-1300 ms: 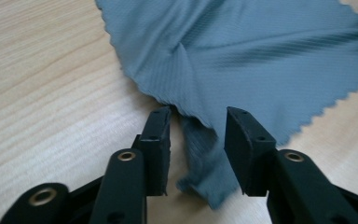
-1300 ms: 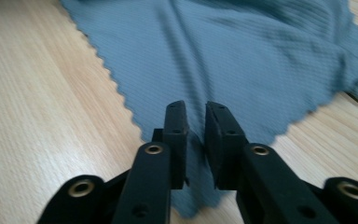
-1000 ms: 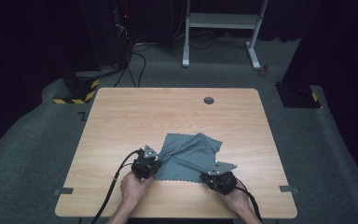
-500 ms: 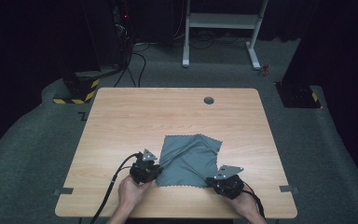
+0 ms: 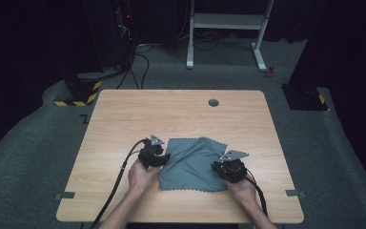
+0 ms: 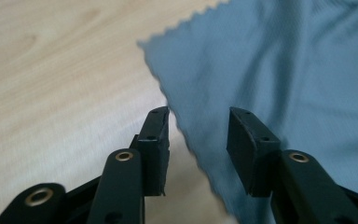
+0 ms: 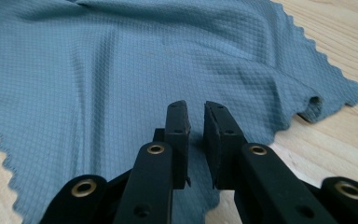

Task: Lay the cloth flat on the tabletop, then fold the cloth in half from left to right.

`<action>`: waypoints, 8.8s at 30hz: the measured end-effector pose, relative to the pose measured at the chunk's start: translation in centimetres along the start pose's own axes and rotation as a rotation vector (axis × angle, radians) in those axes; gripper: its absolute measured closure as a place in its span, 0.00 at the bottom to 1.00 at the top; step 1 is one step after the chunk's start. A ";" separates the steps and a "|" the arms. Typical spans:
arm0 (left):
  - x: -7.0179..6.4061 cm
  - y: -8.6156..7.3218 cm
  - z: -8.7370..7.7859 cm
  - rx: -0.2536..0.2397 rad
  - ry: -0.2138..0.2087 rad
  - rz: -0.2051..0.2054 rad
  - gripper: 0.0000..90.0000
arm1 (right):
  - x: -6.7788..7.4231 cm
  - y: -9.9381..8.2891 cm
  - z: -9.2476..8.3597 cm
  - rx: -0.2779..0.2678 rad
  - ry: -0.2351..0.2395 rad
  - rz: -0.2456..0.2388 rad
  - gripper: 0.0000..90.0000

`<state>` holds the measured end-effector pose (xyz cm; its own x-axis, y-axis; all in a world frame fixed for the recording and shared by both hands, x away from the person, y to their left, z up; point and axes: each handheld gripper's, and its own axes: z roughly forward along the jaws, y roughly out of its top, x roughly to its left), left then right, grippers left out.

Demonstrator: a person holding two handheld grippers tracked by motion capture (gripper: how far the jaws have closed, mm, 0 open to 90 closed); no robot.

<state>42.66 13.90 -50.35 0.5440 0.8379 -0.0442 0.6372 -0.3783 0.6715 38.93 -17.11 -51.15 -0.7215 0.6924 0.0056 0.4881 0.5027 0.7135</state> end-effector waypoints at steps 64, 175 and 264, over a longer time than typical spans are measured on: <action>3.5 1.7 2.1 0.036 0.042 0.016 0.99 | -5.2 5.3 5.6 0.062 -0.143 0.099 0.93; -5.0 -8.0 -6.8 0.060 -0.090 0.164 1.00 | 4.8 -4.2 -3.5 0.016 0.073 -0.136 1.00; 0.6 -4.4 -1.5 -0.149 -0.067 0.009 0.46 | 4.4 -0.2 0.8 -0.006 0.018 -0.033 0.55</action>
<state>39.36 16.68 -52.26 0.5878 0.8047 -0.0835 0.5468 -0.3190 0.7741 36.03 -13.73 -51.86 -0.7460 0.6660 -0.0052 0.4611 0.5220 0.7176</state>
